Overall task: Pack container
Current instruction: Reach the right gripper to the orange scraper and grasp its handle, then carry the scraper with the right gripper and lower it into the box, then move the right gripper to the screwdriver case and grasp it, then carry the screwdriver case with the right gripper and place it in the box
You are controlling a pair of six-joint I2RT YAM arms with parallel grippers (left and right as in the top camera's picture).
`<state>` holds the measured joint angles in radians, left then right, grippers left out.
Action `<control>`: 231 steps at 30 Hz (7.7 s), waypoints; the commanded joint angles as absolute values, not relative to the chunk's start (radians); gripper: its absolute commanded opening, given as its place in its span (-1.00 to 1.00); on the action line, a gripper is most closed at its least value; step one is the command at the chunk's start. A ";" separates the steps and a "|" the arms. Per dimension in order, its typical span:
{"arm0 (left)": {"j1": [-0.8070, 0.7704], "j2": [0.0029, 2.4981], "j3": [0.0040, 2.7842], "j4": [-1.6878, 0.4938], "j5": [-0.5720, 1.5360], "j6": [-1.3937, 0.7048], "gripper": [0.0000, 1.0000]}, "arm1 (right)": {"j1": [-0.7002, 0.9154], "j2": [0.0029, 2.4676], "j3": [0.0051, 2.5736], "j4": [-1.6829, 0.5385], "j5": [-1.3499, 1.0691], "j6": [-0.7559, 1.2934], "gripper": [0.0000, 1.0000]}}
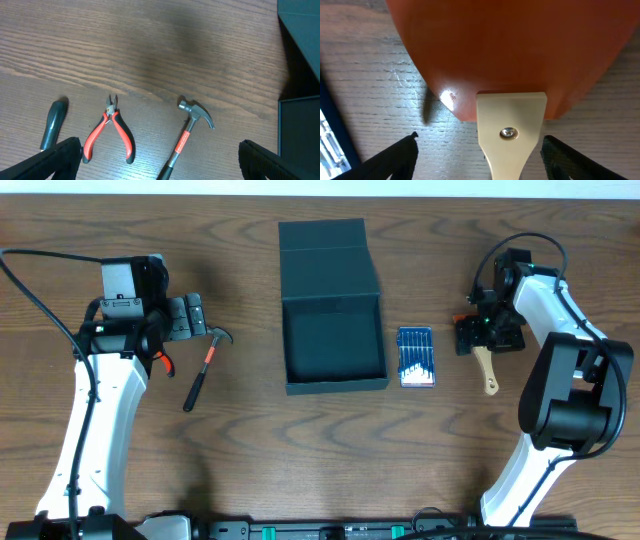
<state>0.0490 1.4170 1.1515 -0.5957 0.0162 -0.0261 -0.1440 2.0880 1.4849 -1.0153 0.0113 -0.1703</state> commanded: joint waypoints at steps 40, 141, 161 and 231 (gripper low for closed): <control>0.054 1.423 1.168 -0.598 0.015 -0.020 0.97 | 0.034 1.960 1.998 -1.238 -0.143 -0.186 -0.97; 0.054 1.423 1.168 -0.598 0.015 -0.020 0.97 | 0.476 2.077 2.082 -1.414 -0.192 -1.018 0.99; 0.054 1.423 1.168 -0.598 0.015 -0.020 0.97 | 0.147 1.798 2.051 -1.351 -0.140 0.073 0.98; 0.054 1.423 1.168 -0.598 0.015 -0.020 0.97 | 0.323 2.076 2.218 -1.370 -0.060 -0.204 -0.97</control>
